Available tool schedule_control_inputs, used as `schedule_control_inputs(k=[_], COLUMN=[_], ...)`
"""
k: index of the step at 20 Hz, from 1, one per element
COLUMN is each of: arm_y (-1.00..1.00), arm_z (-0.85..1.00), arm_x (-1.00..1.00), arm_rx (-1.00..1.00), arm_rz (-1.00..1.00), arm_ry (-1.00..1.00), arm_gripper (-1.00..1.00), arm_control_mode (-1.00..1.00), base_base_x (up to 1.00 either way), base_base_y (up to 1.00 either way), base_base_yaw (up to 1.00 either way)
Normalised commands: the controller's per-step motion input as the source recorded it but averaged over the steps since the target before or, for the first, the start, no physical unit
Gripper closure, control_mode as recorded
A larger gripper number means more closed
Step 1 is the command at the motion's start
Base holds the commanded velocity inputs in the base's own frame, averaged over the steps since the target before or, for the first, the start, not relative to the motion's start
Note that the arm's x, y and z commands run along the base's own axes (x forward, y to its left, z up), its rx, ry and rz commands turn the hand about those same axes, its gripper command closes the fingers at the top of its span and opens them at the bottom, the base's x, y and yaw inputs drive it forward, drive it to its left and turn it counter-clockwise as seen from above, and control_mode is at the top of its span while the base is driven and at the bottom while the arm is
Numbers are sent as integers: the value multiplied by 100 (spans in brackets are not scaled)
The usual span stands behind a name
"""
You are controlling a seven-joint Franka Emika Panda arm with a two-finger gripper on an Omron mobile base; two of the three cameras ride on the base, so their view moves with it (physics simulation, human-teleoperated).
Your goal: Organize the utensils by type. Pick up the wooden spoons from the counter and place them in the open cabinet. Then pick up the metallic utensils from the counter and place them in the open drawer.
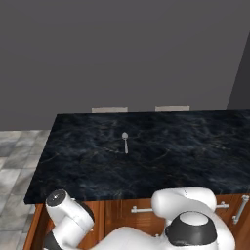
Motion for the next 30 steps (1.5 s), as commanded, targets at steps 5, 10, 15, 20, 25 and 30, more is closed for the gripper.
schedule_control_inputs(k=[5, 10, 15, 20, 25, 30], arm_y=[18, 25, 12, 9, 18, 20], arm_z=[-13, -9, -24, -38, -39, -36], arm_x=[31, 19, 12, 4, 1, 1], arm_rx=[0, 0, 0, 0, 0, 0], arm_rz=[0, 0, 0, 0, 0, 0], arm_ry=[-2, 3, 6, 8, 3, 0], arm_gripper=[100, 100, 100, 100, 100, 100], arm_control_mode=[-100, -100, -100, -100, -100, -100], base_base_x=[0, 0, 0, 0, 0, 0], base_base_y=[0, 0, 0, 0, 0, 0], base_base_yaw=[0, 0, 0, 0, 0, 0])
